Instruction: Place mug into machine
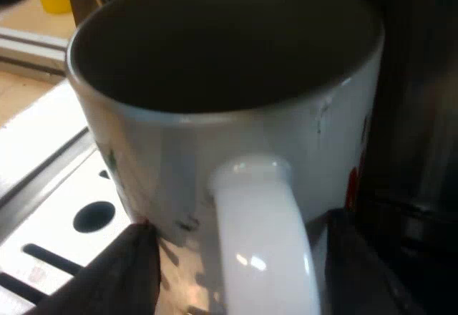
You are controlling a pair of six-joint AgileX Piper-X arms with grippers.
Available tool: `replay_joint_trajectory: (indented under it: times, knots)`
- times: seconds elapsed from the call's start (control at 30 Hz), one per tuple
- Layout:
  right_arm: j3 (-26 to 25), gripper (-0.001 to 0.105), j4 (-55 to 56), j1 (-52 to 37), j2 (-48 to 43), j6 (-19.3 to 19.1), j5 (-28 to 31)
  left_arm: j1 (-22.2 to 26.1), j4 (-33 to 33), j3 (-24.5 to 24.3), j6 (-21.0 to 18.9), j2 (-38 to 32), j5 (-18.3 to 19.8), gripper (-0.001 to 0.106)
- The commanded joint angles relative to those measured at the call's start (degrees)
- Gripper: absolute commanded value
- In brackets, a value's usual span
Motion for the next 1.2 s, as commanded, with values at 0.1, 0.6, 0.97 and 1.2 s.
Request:
replay_joint_trajectory:
  times: [0.1, 0.6, 0.97, 1.2]
  knots:
    - [-0.3, 0.052, 9.8, 1.5, -4.3, -0.7, 4.6, -0.3, -1.0, -0.4, -0.5, 0.0, 0.2, 0.085]
    - [-0.3, 0.052, 37.8, 9.5, -22.6, -0.7, 9.8, -0.3, 13.5, -12.8, 5.0, 0.0, 1.0, 0.085]
    - [-0.3, 0.011, 41.7, 18.7, -35.8, -0.7, 12.2, -0.3, 22.6, -25.7, 5.0, -0.3, 7.4, 0.085]
    - [-0.3, 0.0, 37.4, 21.5, -38.8, -0.6, 14.3, -0.3, 25.4, -30.2, 4.7, -0.3, 7.4, 0.085]
